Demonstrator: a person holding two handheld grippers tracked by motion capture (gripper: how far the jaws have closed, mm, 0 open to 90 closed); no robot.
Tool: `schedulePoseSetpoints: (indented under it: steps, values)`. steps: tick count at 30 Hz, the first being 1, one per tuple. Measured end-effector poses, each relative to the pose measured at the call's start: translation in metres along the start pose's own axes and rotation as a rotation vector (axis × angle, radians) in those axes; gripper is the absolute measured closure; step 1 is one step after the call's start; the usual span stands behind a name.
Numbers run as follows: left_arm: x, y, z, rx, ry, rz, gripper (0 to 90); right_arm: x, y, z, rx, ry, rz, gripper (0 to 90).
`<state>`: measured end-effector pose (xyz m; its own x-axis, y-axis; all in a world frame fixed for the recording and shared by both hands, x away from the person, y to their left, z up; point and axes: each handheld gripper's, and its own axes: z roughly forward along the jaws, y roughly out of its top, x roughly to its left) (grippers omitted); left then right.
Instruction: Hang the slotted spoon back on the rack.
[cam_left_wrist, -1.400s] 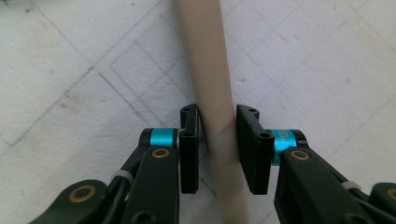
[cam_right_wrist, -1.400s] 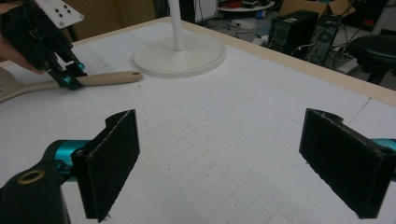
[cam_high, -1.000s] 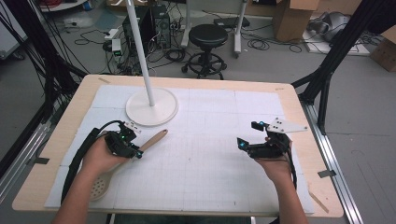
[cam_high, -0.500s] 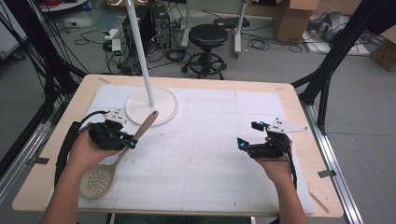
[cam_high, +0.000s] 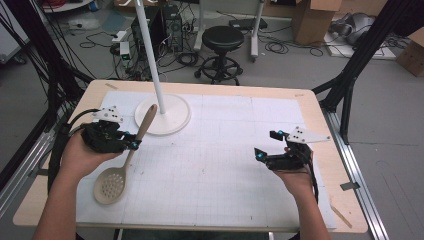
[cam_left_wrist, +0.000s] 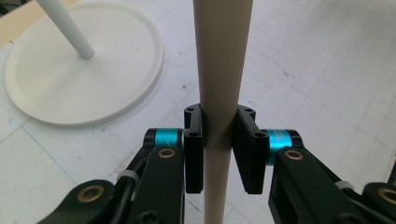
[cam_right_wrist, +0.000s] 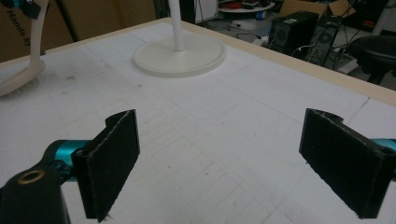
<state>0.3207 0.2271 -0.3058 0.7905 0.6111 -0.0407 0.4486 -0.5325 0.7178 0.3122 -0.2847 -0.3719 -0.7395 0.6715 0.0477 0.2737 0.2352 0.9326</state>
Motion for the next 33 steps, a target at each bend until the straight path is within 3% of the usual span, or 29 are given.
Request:
schedulePoseSetpoints:
  steps: [8,33]
  values:
    - [0.005,0.005,-0.011,-0.017,-0.003,0.0,75.1,0.002,0.001,-0.001,-0.008,0.003,-0.008,11.6]
    - [0.023,0.039,-0.05,-0.137,-0.015,0.032,75.0,0.002,0.0,0.002,-0.003,0.007,-0.014,11.6]
